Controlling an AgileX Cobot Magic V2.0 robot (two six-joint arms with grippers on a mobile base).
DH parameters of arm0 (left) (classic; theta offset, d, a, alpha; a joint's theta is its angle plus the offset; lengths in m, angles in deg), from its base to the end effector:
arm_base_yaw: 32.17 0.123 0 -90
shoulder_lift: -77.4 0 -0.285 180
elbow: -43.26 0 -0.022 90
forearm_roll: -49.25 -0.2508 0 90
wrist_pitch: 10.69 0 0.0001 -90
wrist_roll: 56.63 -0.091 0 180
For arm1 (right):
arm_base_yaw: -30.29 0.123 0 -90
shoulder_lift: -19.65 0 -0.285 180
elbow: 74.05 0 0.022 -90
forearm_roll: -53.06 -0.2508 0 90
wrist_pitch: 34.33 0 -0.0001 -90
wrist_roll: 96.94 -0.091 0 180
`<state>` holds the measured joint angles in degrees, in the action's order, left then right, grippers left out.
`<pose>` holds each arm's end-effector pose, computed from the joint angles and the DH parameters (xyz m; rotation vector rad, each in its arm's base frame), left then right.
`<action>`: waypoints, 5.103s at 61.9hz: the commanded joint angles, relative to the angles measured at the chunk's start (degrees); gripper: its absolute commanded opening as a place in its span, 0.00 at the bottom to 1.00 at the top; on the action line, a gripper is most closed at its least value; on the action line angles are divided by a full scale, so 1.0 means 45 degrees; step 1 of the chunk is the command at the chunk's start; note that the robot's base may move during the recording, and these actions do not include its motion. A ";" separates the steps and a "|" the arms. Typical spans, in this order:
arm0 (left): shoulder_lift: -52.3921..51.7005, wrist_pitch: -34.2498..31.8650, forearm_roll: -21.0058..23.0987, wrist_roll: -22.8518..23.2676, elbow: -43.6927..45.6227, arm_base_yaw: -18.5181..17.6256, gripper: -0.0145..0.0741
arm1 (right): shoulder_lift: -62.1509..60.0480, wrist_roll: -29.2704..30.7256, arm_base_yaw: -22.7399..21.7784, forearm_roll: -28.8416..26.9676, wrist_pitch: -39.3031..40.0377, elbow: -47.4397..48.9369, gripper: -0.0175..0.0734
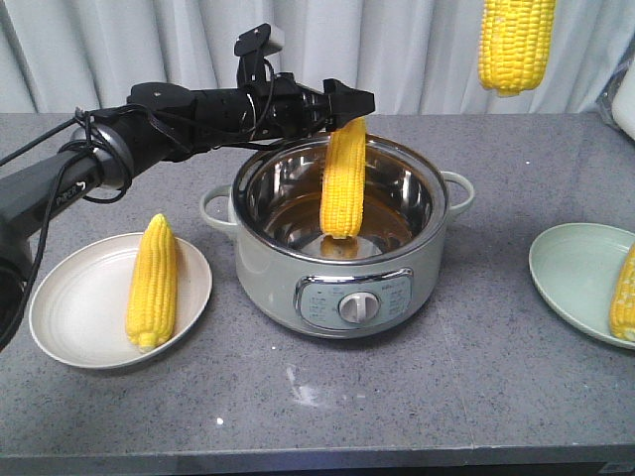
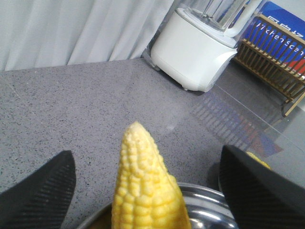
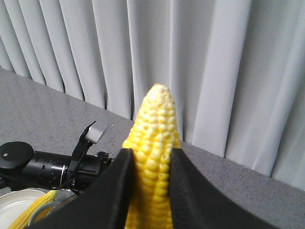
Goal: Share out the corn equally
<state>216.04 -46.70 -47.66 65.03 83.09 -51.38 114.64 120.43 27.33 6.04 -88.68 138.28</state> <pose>0.4896 -0.2267 0.2770 0.4021 1.8583 -1.0757 0.3101 0.0382 0.5212 -0.4747 1.7609 0.4856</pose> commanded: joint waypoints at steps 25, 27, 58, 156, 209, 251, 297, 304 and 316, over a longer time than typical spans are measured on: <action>-0.0657 -0.0155 -0.0468 0.0306 0.0314 -0.0303 0.50 | -0.0446 0.0070 -0.0101 -0.0473 0.0924 0.0373 0.19; -0.0657 -0.0221 -0.0594 0.0306 0.0314 -0.0303 0.45 | -0.0446 0.0070 -0.0101 -0.0473 0.0973 0.0373 0.19; -0.2189 -0.0478 -0.0679 0.0306 0.0314 -0.0303 0.15 | -0.0446 0.0070 -0.0101 -0.0473 0.1176 0.0373 0.19; -0.7363 -0.9357 -0.1144 0.0306 0.0289 0.3351 0.15 | -0.0446 0.0406 -0.0049 -0.2616 -0.4353 0.0373 0.19; -0.7363 -0.9357 -0.1130 0.0306 0.0289 0.3338 0.15 | -0.0446 0.0406 -0.0049 -0.2627 -0.4353 0.0373 0.19; -0.7363 -0.9357 -0.1133 0.0306 0.0289 0.3327 0.15 | -0.0446 0.0406 -0.0049 -0.2627 -0.4353 0.0373 0.19; -0.7363 -0.9357 -0.1133 0.0306 0.0289 0.3327 0.15 | -0.0446 0.0406 -0.0049 -0.2627 -0.4353 0.0373 0.19; -0.7363 -0.9357 -0.1133 0.0306 0.0289 0.3327 0.15 | -0.0446 0.0406 -0.0049 -0.2627 -0.4353 0.0373 0.19; -0.7363 -0.9357 -0.1133 0.0306 0.0289 0.3327 0.15 | -0.0446 0.0406 -0.0049 -0.2627 -0.4353 0.0373 0.19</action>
<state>185.83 -82.69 -52.50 65.03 83.05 -36.41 114.64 121.93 27.39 -2.51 -106.72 138.28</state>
